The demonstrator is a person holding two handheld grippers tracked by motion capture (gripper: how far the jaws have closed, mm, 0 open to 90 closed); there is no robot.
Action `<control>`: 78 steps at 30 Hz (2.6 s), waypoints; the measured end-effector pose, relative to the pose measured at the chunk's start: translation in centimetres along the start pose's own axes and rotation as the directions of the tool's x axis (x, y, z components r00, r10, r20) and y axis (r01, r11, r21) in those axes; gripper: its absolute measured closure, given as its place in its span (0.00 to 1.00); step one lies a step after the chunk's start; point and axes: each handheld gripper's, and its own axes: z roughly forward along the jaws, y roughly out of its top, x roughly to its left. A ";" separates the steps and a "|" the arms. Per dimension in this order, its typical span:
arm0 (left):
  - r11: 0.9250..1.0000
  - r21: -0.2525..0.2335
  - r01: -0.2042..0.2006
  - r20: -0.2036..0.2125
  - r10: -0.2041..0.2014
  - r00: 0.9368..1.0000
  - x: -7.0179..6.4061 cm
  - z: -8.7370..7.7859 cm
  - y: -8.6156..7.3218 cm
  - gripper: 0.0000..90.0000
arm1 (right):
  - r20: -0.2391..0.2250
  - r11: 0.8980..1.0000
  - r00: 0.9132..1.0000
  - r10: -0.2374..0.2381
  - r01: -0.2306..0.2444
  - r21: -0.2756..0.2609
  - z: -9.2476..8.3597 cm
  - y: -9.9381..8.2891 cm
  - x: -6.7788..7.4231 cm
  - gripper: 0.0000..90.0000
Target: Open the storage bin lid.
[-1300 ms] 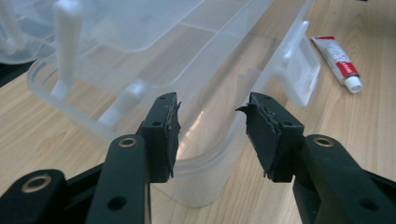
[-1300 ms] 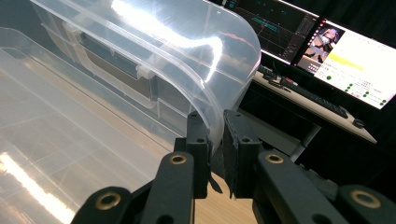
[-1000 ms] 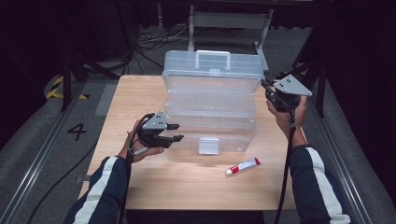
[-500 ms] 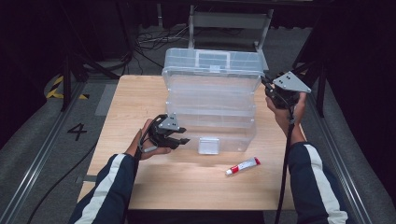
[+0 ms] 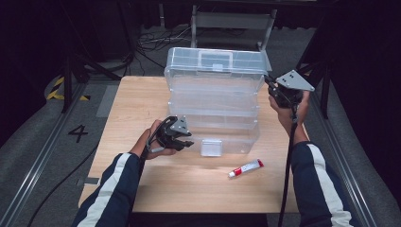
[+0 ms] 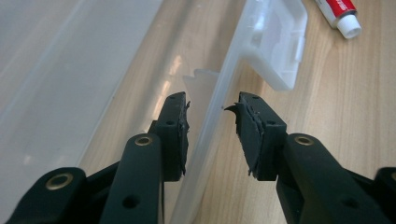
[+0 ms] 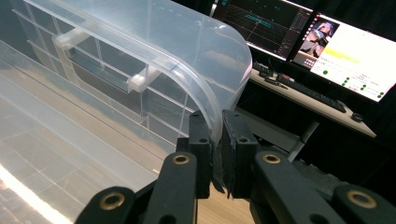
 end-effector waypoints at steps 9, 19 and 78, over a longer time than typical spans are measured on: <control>0.997 0.072 -0.017 0.010 0.017 1.000 0.3 0.5 0.2 0.80 | 0.008 1.000 1.000 0.012 -0.012 0.001 0.5 0.2 -0.2 0.93; 0.993 0.109 -0.053 0.018 0.051 0.999 0.6 0.4 0.4 0.85 | 0.012 1.000 1.000 0.021 -0.022 0.007 1.1 0.4 -0.5 0.94; 0.997 0.049 -0.065 0.059 0.063 0.996 1.3 0.0 -0.6 0.88 | -0.023 0.984 0.992 0.127 -0.123 0.132 7.5 2.4 -3.7 0.94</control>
